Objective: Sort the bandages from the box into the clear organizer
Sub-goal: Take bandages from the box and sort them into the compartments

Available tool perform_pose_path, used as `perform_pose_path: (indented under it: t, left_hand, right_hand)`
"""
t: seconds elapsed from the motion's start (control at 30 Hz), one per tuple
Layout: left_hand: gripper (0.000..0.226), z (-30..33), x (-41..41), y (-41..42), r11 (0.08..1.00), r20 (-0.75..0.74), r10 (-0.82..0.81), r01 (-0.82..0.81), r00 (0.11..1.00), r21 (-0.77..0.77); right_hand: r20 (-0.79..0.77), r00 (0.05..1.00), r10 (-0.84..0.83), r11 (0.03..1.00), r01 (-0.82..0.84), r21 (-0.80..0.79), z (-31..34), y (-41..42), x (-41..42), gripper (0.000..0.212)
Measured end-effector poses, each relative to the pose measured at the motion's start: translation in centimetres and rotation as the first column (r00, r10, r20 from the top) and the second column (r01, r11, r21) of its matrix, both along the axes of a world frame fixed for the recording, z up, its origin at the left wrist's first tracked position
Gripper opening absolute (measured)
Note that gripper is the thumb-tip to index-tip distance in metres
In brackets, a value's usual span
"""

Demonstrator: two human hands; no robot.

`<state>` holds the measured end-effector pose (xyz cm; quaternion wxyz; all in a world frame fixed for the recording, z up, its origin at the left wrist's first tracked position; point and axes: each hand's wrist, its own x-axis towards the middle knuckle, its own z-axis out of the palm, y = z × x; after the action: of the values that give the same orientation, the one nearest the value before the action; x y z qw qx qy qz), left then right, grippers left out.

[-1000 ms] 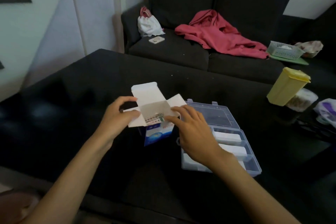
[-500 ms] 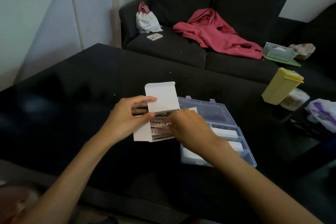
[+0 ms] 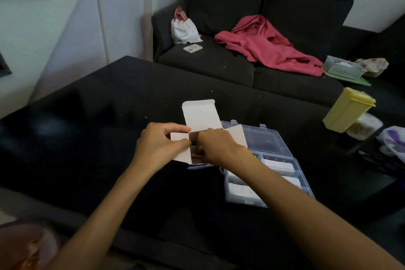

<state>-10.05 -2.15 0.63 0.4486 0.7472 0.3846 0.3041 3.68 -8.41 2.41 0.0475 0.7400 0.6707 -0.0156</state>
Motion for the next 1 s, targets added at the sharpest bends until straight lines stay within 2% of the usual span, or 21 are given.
perform_pose_path:
  t: [0.1,0.27,0.4,0.47,0.5,0.57,0.67,0.73,0.8,0.83,0.9,0.93,1.0]
  left_hand:
    - [0.031,0.2,-0.3,0.3,0.997,-0.002,-0.035,0.035,0.999,-0.066]
    - [0.032,0.1,-0.2,0.5,0.995,0.017,-0.033,0.034,0.999,-0.094]
    - [0.026,-0.2,0.1,0.5,0.998,0.052,0.023,-0.020,0.998,-0.056]
    - [0.028,-0.5,0.4,0.7,0.999,0.049,0.029,-0.027,0.998,-0.036]
    - [0.030,-0.6,0.6,0.8,0.999,0.040,0.032,-0.031,0.999,-0.026]
    - [0.033,-0.8,0.9,1.0,0.998,-0.016,0.061,-0.060,0.998,0.017]
    - [0.040,-0.5,1.3,0.5,0.960,-0.084,0.204,-0.183,0.975,0.213]
    - [0.033,0.1,1.4,-0.2,0.905,0.006,0.266,-0.252,0.964,0.344]
    - [0.022,1.2,1.5,-1.5,0.898,0.100,0.234,-0.254,0.967,0.359]
    - [0.021,1.8,1.6,-2.1,0.921,0.113,0.196,-0.222,0.974,0.319]
    - [0.026,2.7,2.0,-3.5,0.987,0.103,0.067,-0.081,0.992,0.141]
    - [0.026,3.0,2.4,-4.1,1.000,0.097,-0.024,0.023,0.995,0.011]
    - [0.028,3.1,3.2,-4.9,0.952,0.055,-0.190,0.198,0.980,-0.233]
  right_hand:
    - [-0.024,0.998,0.064,0.998,-0.063,0.024,0.0,-0.1,0.2,0.029]
    - [-0.015,0.990,0.139,0.990,-0.138,0.022,0.6,-0.8,1.5,0.031]
    - [-0.121,0.980,0.160,0.969,-0.133,0.207,1.4,-2.4,2.7,0.025]
    - [-0.211,0.969,0.129,0.948,-0.058,0.314,1.6,-2.8,3.1,0.022]
    - [-0.304,0.948,0.089,0.936,0.025,0.352,1.5,-2.8,3.2,0.022]
    - [-0.538,0.843,-0.009,0.904,0.236,0.355,1.4,-2.6,3.1,0.022]
    - [-0.815,0.572,-0.092,0.851,0.470,0.233,1.4,-2.4,3.1,0.022]
    - [-0.928,0.359,-0.100,0.823,0.554,0.125,1.8,-2.7,3.1,0.022]
    - [-0.980,0.158,-0.118,0.825,0.565,-0.008,2.4,-3.5,3.4,0.020]
    - [-0.987,0.083,-0.134,0.840,0.539,-0.068,2.7,-4.0,3.7,0.017]
    - [-0.985,0.003,-0.174,0.872,0.465,-0.153,3.2,-5.6,4.6,0.015]
    - [-0.979,-0.012,-0.205,0.883,0.429,-0.190,3.3,-6.5,5.0,0.015]
    - [-0.954,0.023,-0.298,0.891,0.364,-0.270,3.2,-8.2,5.8,0.016]
